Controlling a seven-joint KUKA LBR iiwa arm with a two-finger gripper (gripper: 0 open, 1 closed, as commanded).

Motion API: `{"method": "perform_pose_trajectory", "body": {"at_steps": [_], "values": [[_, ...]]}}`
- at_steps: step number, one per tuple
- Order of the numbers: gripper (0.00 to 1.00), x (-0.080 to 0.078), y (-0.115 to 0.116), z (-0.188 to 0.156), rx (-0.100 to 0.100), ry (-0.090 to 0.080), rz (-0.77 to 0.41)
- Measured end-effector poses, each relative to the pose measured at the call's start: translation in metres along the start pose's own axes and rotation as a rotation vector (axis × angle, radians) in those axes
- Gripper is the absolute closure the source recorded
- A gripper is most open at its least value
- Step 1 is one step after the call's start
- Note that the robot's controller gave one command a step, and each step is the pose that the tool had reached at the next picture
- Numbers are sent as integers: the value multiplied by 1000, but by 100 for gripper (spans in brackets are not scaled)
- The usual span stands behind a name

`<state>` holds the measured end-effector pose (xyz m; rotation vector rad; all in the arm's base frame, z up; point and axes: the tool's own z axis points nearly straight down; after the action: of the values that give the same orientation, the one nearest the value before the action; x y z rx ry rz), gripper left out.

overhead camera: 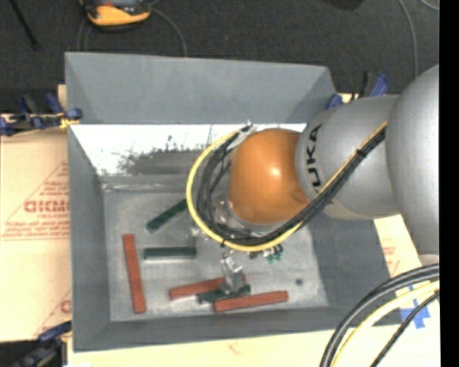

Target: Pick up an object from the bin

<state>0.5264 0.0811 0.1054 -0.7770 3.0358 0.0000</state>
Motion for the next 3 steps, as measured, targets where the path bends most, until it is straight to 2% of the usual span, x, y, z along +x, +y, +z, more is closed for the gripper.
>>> {"method": "perform_pose_trajectory", "body": {"at_steps": [1, 2, 3], "values": [[0, 28, -6, 25, -4, 3, 80], [100, -7, 37, 31, 0, -5, 241], [0, -5, 38, 34, 0, 3, 240]]}}
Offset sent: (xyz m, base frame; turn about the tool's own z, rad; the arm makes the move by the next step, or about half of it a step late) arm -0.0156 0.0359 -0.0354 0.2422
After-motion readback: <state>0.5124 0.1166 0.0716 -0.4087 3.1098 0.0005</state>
